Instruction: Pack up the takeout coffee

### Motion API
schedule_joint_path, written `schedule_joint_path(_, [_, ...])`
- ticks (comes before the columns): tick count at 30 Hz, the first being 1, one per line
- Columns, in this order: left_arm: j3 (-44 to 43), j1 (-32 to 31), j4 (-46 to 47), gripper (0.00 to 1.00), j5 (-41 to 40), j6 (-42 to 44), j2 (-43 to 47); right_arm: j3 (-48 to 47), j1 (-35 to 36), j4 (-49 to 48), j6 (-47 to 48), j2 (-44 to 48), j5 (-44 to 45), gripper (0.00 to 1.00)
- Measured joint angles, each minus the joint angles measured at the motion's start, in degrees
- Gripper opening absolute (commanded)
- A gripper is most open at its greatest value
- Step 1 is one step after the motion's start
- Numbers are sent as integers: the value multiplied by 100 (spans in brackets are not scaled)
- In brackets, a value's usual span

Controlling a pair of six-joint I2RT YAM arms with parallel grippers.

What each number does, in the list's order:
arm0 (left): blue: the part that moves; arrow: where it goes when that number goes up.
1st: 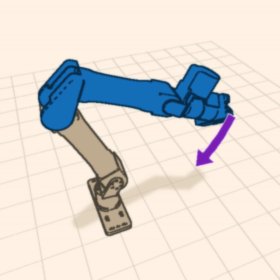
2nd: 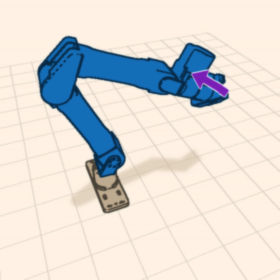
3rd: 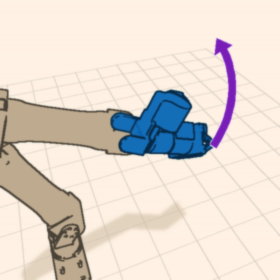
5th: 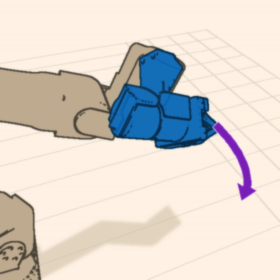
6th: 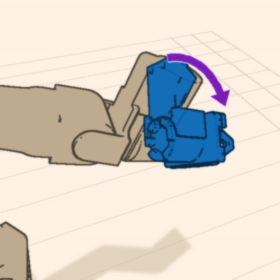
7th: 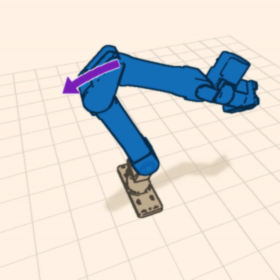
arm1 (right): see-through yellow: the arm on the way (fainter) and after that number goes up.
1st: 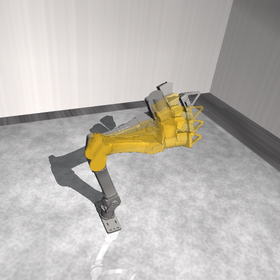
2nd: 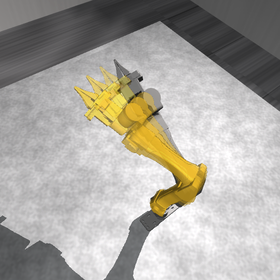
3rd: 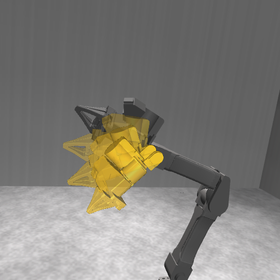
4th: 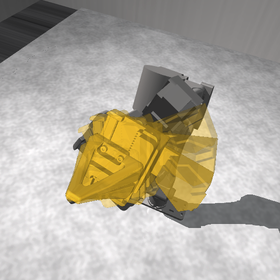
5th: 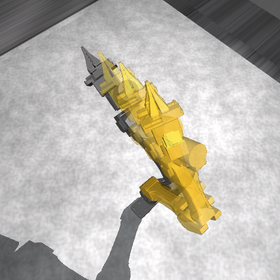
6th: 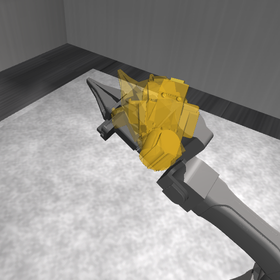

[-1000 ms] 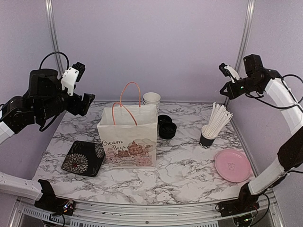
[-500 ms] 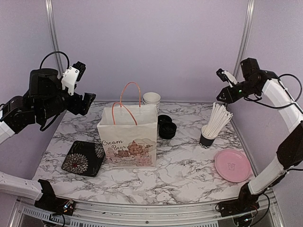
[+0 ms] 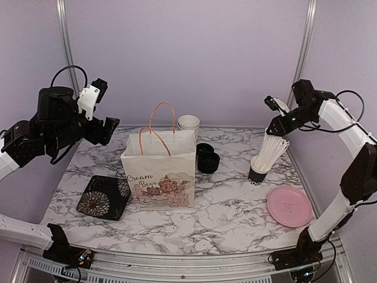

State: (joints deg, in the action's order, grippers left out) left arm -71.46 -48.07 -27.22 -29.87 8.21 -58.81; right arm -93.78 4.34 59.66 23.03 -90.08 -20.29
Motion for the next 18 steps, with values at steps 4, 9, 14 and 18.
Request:
schedule_joint_path(4, [13,0,0,91,0,-2,0,0,0,0,2,-125,-2,29])
schedule_joint_path(9, [50,0,0,91,0,-2,-2,-4,0,0,20,-291,-13,25])
schedule_joint_path(14, [66,0,2,91,0,-2,-2,-42,0,4,17,-365,-39,19])
schedule_joint_path(18, [74,0,0,91,0,-2,-2,-188,0,0,17,-389,-92,13])
